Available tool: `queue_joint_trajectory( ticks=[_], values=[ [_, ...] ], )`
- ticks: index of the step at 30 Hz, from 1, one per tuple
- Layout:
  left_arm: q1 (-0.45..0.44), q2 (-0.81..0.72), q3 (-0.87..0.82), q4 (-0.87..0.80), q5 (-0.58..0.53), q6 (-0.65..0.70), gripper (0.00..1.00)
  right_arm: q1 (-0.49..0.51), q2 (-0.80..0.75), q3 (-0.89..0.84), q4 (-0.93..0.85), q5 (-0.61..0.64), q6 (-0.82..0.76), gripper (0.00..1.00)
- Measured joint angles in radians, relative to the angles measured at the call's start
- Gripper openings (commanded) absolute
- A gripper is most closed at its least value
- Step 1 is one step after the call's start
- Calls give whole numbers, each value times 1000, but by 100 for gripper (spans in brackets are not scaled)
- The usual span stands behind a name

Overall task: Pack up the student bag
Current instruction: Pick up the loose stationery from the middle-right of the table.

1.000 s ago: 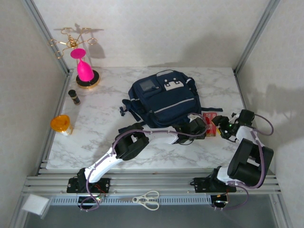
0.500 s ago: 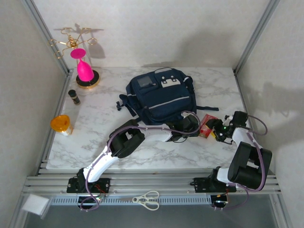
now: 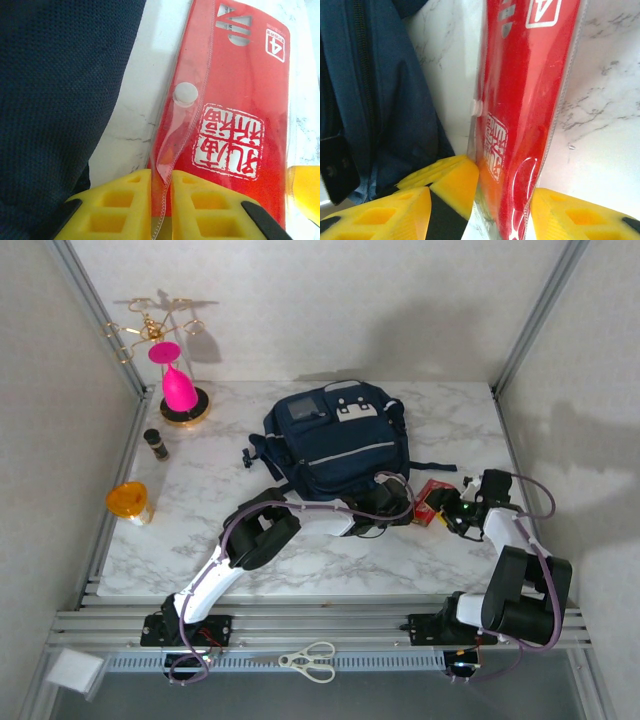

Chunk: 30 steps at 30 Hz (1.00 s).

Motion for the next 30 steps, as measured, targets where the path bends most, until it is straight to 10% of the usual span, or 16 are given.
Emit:
queue_joint_trajectory(
  ticks=[22,30],
  values=[
    [11,-26,-53,33,19,-1,16,9,61,27,50,34,2,0],
    [12,-43,-53,1,34,2,25,2,41,49,13,20,1,0]
  ],
)
